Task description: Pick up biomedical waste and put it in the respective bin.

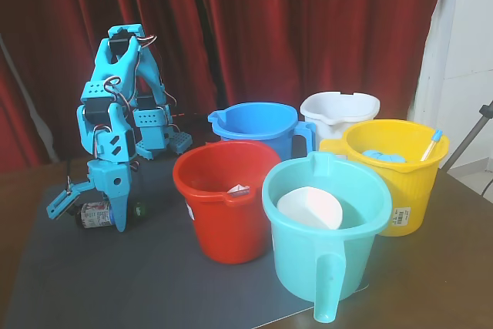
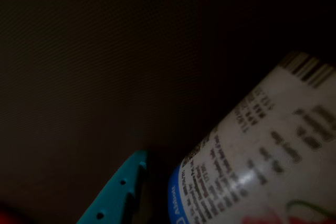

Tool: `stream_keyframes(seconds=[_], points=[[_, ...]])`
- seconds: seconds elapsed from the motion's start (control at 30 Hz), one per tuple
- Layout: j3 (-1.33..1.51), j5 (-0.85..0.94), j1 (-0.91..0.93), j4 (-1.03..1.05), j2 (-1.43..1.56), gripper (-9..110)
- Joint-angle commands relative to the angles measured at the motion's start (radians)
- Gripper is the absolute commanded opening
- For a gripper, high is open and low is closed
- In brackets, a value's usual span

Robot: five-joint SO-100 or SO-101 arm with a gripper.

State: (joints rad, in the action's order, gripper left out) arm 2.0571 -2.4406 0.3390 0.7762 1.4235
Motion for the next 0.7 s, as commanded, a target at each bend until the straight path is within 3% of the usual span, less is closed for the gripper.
stream_keyframes(seconds=[0.0, 0.17, 0.33, 0.67], points=[[-0.028, 0.008, -0.011, 0.002, 0.018, 31], [-0.025, 0.021, -0.012, 0.005, 0.008, -1], [-0.029, 0.117, -0.012, -0.005, 0.008, 0], [-0.072, 0.146, -0.031, 0.087, 0.081, 0]])
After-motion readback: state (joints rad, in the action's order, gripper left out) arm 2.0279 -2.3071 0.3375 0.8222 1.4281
